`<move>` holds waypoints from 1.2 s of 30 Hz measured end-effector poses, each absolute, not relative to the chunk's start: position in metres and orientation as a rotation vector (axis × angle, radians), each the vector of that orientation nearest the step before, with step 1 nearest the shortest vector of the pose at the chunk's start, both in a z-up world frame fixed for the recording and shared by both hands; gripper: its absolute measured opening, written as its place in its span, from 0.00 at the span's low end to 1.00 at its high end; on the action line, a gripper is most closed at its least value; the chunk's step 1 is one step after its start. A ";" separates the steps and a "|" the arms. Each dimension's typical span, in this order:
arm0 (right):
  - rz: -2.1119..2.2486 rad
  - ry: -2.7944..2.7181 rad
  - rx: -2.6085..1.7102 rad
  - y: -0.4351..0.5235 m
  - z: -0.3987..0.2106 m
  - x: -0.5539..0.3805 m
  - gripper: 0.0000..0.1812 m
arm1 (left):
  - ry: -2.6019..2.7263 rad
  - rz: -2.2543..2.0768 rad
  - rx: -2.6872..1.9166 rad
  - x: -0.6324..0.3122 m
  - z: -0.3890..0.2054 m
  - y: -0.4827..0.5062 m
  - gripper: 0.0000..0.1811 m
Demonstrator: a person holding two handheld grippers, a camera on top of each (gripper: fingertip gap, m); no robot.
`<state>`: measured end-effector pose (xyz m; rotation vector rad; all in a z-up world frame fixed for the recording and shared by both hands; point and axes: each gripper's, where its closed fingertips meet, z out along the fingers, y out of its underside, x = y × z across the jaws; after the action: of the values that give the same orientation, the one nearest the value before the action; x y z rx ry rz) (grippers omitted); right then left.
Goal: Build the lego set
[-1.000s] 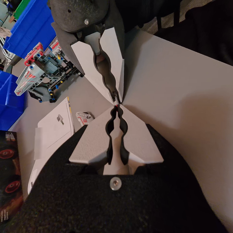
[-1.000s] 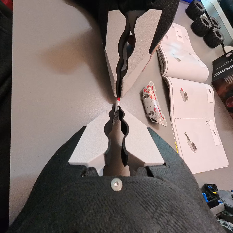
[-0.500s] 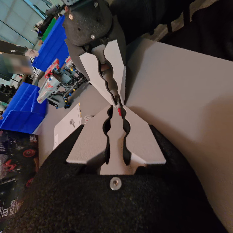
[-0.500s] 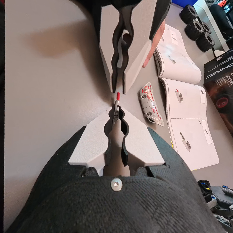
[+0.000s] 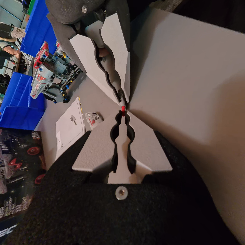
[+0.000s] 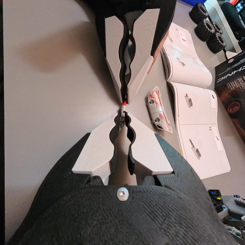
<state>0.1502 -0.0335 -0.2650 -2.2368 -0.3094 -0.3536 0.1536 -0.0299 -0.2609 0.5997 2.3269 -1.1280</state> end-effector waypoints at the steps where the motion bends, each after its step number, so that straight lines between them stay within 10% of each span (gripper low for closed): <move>1: -0.359 -0.285 -2.243 -0.033 -0.265 0.152 0.03 | 2.318 -1.081 0.607 0.156 -0.261 -0.029 0.01; 22: -0.602 -0.212 -2.267 -0.023 -0.265 0.160 0.02 | 2.366 -0.493 0.575 0.164 -0.258 -0.019 0.00; 36: -0.620 -0.301 -2.244 -0.024 -0.265 0.160 0.02 | 2.659 -1.029 0.372 0.162 -0.261 -0.021 0.00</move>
<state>0.1595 -0.0239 -0.2649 -2.2441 -0.3005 -0.6199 0.1621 -0.0215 -0.2612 0.3720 2.6587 -1.0292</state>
